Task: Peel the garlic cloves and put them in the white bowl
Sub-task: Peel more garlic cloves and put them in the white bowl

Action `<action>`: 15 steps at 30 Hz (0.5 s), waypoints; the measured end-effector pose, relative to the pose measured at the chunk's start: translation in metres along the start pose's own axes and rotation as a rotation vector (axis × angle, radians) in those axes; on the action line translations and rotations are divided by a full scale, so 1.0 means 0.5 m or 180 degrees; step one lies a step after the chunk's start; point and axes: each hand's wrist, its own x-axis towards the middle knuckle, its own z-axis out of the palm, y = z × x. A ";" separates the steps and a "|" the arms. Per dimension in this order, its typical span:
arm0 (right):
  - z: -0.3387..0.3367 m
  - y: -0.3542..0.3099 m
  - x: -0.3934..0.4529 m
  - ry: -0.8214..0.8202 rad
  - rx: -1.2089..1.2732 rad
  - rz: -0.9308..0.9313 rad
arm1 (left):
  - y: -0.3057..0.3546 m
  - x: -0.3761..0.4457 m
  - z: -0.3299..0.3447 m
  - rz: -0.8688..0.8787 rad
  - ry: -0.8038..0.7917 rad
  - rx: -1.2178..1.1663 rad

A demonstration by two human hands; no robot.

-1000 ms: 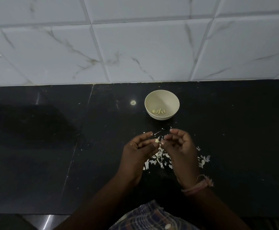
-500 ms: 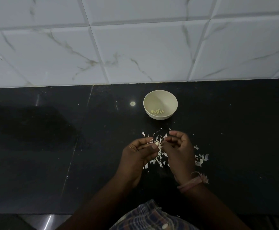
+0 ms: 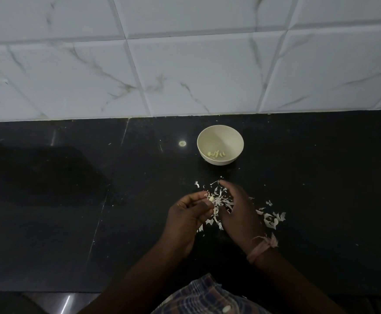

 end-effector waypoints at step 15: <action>0.012 -0.020 0.001 0.0647 0.1367 0.0370 | 0.007 0.016 -0.002 -0.0521 0.0185 -0.0040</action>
